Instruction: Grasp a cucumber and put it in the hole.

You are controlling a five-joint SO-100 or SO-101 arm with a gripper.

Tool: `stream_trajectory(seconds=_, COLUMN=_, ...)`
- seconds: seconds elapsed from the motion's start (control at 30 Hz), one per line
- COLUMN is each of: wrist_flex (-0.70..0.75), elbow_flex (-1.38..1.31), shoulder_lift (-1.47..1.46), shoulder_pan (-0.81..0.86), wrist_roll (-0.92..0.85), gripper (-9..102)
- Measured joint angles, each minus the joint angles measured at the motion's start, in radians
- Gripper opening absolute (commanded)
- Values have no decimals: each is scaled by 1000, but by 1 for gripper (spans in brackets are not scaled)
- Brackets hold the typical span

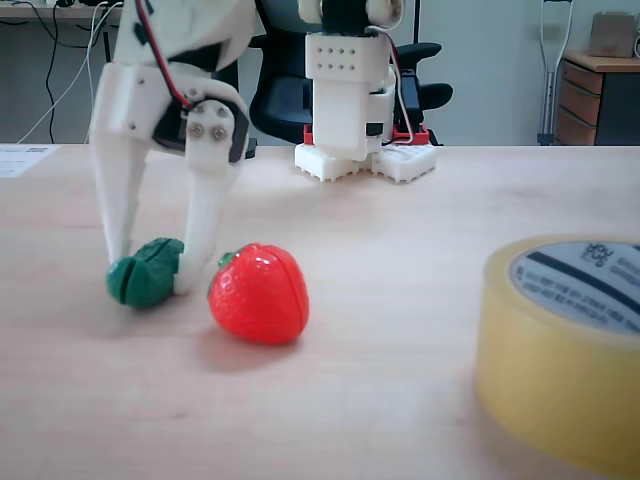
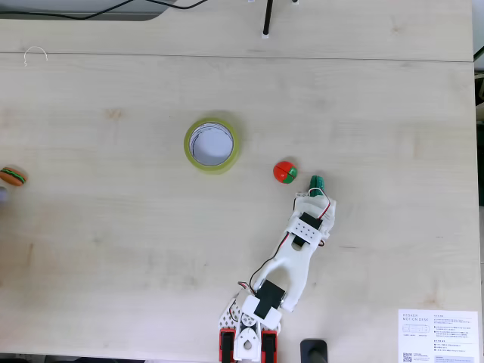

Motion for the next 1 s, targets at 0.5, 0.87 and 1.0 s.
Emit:
stream_trajectory(seconds=0.5, wrist_flex=86, elbow_flex=9, shoulder_lift=49, shoulder_pan=0, wrist_roll=0, gripper=0)
stream_trajectory(seconds=0.87, wrist_flex=195, elbow_flex=12, shoulder_lift=207, shoulder_pan=0, wrist_roll=2, gripper=0)
stream_trajectory(seconds=1.0, wrist_flex=249, elbow_flex=12, shoulder_lift=278, shoulder_pan=0, wrist_roll=2, gripper=0)
